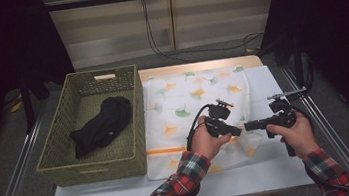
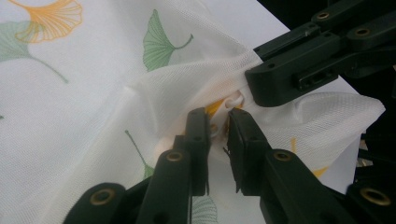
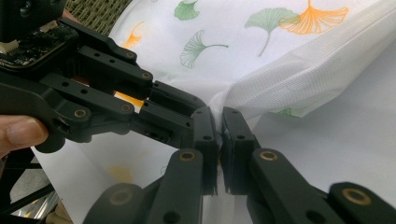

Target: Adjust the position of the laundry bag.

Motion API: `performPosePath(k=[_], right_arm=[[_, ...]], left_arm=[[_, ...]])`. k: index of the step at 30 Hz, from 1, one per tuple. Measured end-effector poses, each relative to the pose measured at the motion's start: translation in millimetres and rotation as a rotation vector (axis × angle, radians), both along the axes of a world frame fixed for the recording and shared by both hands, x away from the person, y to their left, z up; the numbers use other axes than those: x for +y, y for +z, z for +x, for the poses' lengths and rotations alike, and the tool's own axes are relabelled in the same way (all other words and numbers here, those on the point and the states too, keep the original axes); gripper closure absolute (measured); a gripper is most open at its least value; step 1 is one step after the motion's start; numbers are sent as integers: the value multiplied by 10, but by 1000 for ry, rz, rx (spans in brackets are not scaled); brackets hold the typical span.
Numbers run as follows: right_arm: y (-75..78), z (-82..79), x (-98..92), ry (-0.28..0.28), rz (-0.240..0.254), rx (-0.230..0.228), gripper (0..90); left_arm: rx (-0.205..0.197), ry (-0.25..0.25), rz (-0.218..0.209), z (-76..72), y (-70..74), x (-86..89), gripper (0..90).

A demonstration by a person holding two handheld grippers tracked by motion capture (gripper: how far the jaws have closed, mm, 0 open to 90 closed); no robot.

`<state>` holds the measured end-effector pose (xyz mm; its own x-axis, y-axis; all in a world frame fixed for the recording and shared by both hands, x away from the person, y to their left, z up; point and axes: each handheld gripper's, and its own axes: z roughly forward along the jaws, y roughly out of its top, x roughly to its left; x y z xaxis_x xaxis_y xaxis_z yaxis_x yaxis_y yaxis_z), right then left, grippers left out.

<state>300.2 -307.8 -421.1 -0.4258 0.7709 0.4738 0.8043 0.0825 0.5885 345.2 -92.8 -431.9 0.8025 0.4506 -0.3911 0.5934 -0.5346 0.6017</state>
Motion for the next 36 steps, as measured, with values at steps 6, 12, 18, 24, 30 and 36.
performPosePath(k=[6, 12, 18, 24, 30, 36], right_arm=[[-4, -2, -19, -1, 19, 1, 865], [-4, 5, -25, -3, 32, 2, 865], [-23, 14, -39, -5, 37, 11, 865], [-23, 31, -20, 0, 21, 12, 865], [-31, 44, -23, 8, 34, 12, 865], [-32, 59, -11, 13, 35, 14, 865]], left_arm=[[20, -8, 0, 12, 25, 14, 842], [32, -3, -28, 28, 20, 40, 837], [31, 6, -24, 23, 34, 55, 821], [48, 31, -54, 53, 72, 84, 854], [53, 10, -31, 72, 47, 93, 827], [68, 12, -35, 76, -7, 45, 733]])
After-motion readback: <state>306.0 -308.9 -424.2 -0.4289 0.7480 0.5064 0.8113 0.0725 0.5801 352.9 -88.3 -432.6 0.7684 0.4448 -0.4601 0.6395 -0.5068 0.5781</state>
